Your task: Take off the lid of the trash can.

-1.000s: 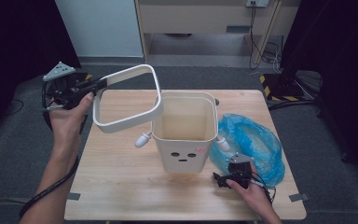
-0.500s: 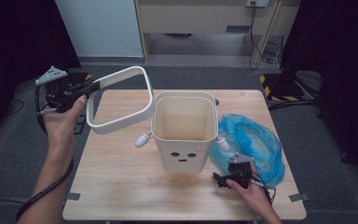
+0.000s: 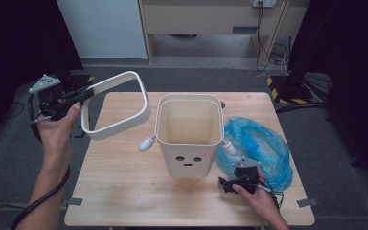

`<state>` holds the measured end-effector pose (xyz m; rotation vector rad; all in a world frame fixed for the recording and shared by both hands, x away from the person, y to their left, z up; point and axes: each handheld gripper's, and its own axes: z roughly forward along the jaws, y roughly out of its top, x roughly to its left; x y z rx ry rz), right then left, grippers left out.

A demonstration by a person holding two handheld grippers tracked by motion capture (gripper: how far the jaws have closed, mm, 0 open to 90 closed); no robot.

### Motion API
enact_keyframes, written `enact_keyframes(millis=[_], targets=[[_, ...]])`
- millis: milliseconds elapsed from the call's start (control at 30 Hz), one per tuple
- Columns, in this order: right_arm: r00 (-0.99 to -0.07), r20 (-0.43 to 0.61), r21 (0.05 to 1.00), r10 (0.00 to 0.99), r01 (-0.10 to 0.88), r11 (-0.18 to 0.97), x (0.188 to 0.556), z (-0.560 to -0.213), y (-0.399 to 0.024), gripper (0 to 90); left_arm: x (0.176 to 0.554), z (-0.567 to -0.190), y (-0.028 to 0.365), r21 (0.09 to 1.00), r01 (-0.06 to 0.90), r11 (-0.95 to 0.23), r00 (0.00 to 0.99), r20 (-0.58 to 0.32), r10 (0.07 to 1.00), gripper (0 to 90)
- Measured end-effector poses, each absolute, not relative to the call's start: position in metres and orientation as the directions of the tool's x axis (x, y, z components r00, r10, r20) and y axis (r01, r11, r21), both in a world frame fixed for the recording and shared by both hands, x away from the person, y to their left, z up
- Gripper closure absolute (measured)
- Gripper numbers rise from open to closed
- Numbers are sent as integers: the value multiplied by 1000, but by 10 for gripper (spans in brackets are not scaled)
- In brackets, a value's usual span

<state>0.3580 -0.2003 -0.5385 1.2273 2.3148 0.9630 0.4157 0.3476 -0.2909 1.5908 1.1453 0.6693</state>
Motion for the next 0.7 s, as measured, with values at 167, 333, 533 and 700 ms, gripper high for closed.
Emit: enact_keyframes(millis=[167,333,533,700], targets=[[-564,9,705,826,589,394,358,-538,-200,4,417,-303,356,933,360,-18,376,-127,918,765],[-563,11,704,827,591,393,358,-538,-200,4,420,-316,360,927,374,-16,359,-129,924,765],[-562,11,704,827,592,392,358,-538,-200,4,424,-330,364,921,388,-13,342,-131,931,765],[-562,11,704,827,592,392,358,-538,-200,4,426,-339,367,924,381,-28,320,-103,942,765]])
